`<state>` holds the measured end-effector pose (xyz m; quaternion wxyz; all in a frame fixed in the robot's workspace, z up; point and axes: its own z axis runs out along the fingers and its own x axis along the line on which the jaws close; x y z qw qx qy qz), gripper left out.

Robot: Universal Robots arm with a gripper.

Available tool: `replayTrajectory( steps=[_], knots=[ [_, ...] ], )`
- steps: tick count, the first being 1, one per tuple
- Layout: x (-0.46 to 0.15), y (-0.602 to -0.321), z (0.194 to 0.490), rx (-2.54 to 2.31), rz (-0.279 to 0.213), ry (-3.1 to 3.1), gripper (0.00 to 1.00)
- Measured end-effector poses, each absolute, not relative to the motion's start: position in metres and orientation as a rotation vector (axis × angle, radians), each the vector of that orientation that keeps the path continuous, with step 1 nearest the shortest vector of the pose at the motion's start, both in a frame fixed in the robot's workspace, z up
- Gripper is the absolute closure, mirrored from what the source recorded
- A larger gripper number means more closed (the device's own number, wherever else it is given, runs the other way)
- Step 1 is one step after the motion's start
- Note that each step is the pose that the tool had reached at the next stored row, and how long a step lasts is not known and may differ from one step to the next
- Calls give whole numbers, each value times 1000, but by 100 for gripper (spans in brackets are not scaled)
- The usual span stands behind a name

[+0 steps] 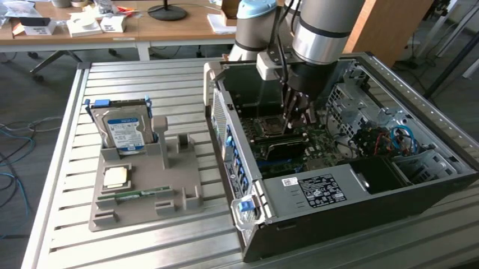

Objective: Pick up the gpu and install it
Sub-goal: 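Press down on the gpu until it lock into place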

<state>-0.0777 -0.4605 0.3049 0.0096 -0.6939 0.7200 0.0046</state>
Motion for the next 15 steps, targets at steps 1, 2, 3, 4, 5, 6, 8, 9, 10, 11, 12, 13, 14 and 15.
replayTrajectory(
  steps=[1,2,3,4,5,6,8,9,10,11,12,13,14,15],
  knots=[
    [-78,-461,304,-2167,14,2248,89],
    [-78,-461,304,-2167,14,2248,89],
    [-78,-461,304,-2167,14,2248,89],
    [-78,-461,304,-2167,14,2248,89],
    [-78,-461,303,-2167,14,2248,89],
    [-78,-460,303,-2166,14,2248,89],
    [-79,-460,302,-2167,14,2248,89],
    [-80,-460,301,-2167,14,2248,89],
    [-81,-460,300,-2167,14,2248,89],
    [-82,-460,300,-2167,14,2248,89],
    [-83,-459,300,-2167,14,2248,89],
    [-83,-459,299,-2167,14,2248,89],
    [-83,-459,299,-2167,14,2248,89],
    [-83,-459,299,-2167,14,2248,89]
  ],
)
